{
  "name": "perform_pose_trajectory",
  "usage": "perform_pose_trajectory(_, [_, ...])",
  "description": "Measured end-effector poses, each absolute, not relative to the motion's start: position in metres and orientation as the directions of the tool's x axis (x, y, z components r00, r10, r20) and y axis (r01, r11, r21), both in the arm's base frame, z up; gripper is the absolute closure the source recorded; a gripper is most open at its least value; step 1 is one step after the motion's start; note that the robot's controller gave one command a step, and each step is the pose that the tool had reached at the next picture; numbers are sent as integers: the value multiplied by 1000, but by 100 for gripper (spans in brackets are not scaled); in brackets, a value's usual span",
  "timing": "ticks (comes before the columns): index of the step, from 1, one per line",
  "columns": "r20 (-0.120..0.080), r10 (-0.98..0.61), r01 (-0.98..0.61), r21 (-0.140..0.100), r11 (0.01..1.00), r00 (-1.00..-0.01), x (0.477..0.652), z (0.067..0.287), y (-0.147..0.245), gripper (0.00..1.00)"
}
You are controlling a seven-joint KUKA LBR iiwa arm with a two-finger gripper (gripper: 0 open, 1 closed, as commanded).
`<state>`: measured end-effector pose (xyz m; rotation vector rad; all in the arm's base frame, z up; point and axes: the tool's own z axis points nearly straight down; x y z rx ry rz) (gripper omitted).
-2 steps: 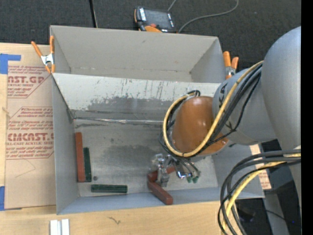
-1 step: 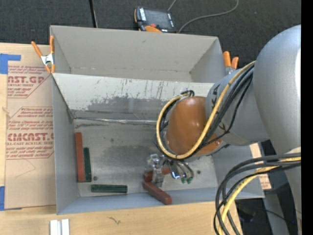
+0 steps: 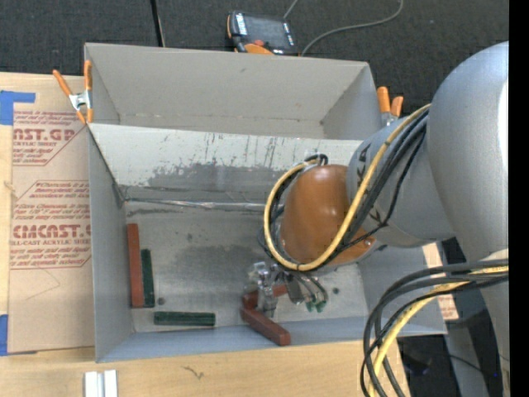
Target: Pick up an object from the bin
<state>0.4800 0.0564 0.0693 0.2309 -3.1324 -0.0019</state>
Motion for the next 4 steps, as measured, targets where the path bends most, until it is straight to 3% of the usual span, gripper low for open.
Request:
perform_pose_trajectory(1, [1, -166, -166, 1, 986, -986, 479, 69, 62, 100])
perform_pose_trajectory(2, [0, -169, -169, 0, 986, -986, 482, 69, 43, 100])
perform_pose_trajectory(3, [-9, -103, -103, 1, 995, -995, 484, 191, 54, 100])
perform_pose_trajectory(4, [-1, -103, -103, 1, 995, -995, 482, 187, 54, 0])
